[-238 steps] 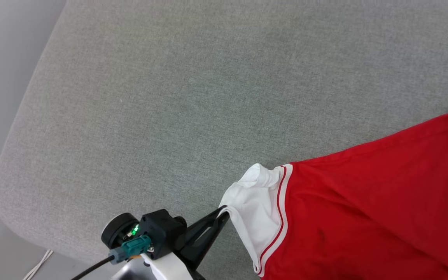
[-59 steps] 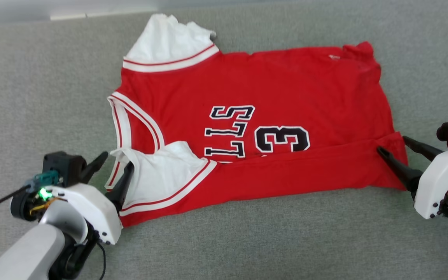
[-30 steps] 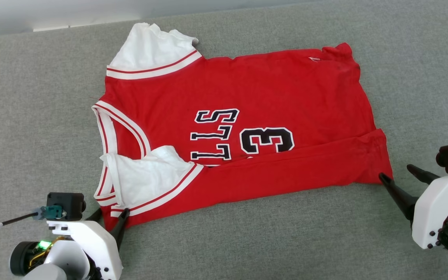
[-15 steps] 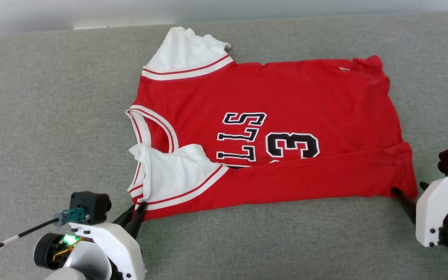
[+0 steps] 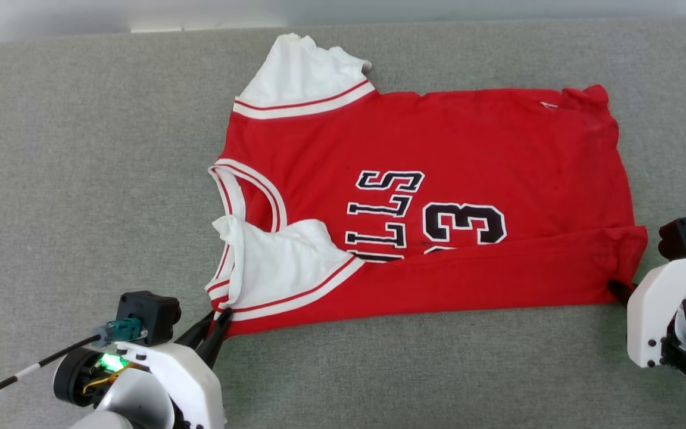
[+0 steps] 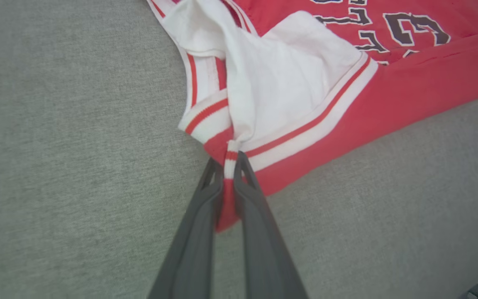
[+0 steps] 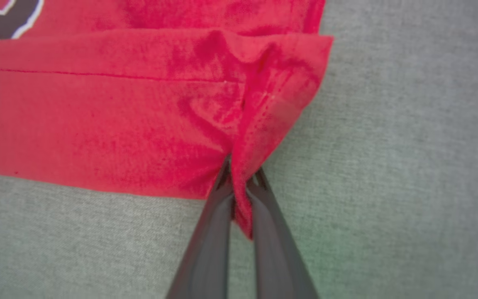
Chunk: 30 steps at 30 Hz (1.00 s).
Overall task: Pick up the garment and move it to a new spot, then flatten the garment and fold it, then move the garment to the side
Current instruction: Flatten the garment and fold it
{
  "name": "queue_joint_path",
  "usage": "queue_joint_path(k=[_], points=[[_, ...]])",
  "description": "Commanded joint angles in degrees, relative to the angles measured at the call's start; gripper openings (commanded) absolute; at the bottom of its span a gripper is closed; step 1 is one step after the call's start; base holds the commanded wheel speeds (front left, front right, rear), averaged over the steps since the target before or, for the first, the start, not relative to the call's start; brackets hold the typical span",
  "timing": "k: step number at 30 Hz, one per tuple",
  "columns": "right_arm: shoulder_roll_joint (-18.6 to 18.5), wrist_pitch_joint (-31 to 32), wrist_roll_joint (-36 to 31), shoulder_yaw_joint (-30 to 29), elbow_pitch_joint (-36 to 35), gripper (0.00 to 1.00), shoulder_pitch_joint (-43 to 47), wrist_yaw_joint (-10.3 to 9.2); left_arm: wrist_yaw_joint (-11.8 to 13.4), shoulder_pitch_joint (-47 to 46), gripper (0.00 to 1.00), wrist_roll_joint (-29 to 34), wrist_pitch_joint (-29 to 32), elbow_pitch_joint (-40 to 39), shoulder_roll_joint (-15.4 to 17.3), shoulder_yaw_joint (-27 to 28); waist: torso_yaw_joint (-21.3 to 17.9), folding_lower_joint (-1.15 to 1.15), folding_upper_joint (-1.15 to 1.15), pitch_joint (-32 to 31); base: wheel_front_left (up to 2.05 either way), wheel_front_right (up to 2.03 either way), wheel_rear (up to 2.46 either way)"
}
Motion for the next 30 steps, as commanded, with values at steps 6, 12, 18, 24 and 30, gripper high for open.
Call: queue_joint_path(k=[6, 12, 18, 24, 30], points=[[-2.74, 1.03, 1.16, -0.78, -1.54, 0.00, 4.92, -0.12, 0.64, 4.34, 0.00, -1.12, 1.02, 1.72, 3.01, -0.70, -2.26, 0.00, 0.00, -6.30, 0.00, 0.00, 0.00], [-4.25, 4.52, 2.90, -3.84, -7.24, 0.00, 12.10, -0.12, 1.39, 9.68, 0.00, -2.72, 1.92, -0.41, 5.24, -1.82, -3.22, 0.00, 0.00, -9.30, 0.00, 0.00, 0.00], [-2.82, 7.71, 2.42, -7.44, -12.24, 0.00, 19.98, -0.12, 1.86, 13.27, 0.00, -2.63, 1.29, -0.86, 5.85, -3.32, -4.01, 0.00, 0.00, -10.08, 0.00, 0.00, 0.00], [-0.72, 6.49, 1.43, -6.33, -11.66, 0.00, 20.51, -0.11, -0.22, 12.71, 0.00, -2.60, 1.61, 1.74, 3.95, -5.18, -4.43, 0.00, 0.00, -9.79, 0.00, 0.00, 0.00], [0.72, 3.39, -0.48, -5.10, -10.10, 1.00, 18.18, -0.10, -2.66, 11.05, 1.00, -1.94, -1.32, 4.65, 1.78, -5.18, -4.42, 0.00, 0.00, -9.72, 0.00, 0.00, 0.00]])
